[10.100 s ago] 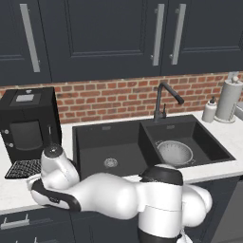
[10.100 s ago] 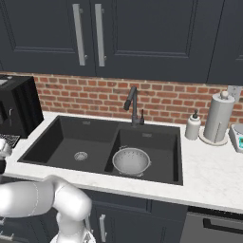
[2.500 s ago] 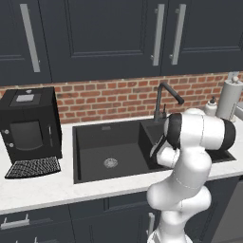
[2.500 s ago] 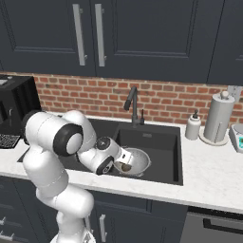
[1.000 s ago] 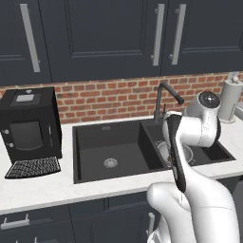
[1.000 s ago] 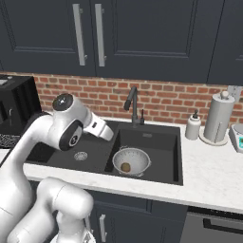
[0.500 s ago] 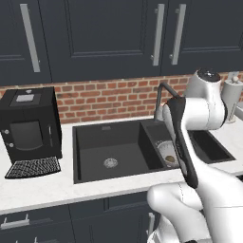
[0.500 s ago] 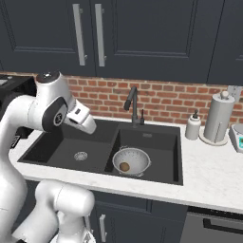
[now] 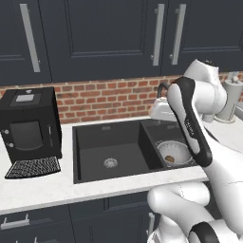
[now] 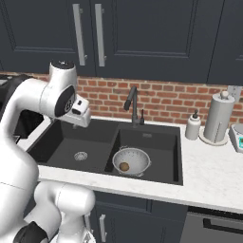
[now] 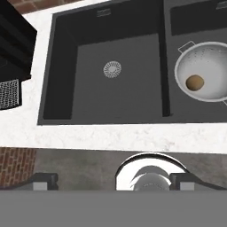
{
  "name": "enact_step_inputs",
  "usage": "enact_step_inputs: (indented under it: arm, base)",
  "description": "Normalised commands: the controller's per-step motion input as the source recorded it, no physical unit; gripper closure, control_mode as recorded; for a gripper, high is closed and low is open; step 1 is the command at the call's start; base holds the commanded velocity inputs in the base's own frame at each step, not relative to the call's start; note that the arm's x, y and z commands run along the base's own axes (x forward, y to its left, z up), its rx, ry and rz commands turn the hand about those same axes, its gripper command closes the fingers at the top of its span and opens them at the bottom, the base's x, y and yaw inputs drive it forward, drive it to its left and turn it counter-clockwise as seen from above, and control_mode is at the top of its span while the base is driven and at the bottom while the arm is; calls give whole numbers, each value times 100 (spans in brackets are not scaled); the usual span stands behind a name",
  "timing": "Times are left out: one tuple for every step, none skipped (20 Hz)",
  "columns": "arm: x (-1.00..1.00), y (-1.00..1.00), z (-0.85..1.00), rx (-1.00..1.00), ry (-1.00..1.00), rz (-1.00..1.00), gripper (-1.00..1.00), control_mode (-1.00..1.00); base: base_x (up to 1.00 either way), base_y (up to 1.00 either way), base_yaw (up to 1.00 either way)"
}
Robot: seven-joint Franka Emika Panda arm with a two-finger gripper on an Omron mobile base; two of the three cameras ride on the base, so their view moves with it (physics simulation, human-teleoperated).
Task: Put the colander in the sink, put the kiwi in the colander, and turn on the sink faucet and pour water over the colander.
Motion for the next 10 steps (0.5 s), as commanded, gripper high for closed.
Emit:
enact_step_inputs:
  arm:
    - [0, 51, -9, 0, 0, 17, -100, -100]
    - [0, 46, -9, -1, 0, 14, -100, -100]
    - [0, 39, -6, -2, 0, 11, -100, -100]
    - [0, 35, -7, -2, 0, 10, -100, -100]
    - [0, 35, -8, -2, 0, 9, -100, -100]
    - [0, 35, -6, -3, 0, 9, -100, -100]
    - [0, 36, -9, -3, 0, 7, -100, -100]
    - [0, 36, -9, -3, 1, 6, -100, -100]
    - [0, 35, -9, -4, 1, 5, -100, -100]
    - [0, 25, -7, -4, 0, 4, -100, -100]
  base:
    - [0, 0, 0]
    - [0, 0, 0]
    - [0, 0, 0]
    - [0, 0, 0]
    - [0, 0, 0]
    - [0, 0, 0]
    - [0, 0, 0]
    - [0, 0, 0]
    - [0, 0, 0]
    - [0, 0, 0]
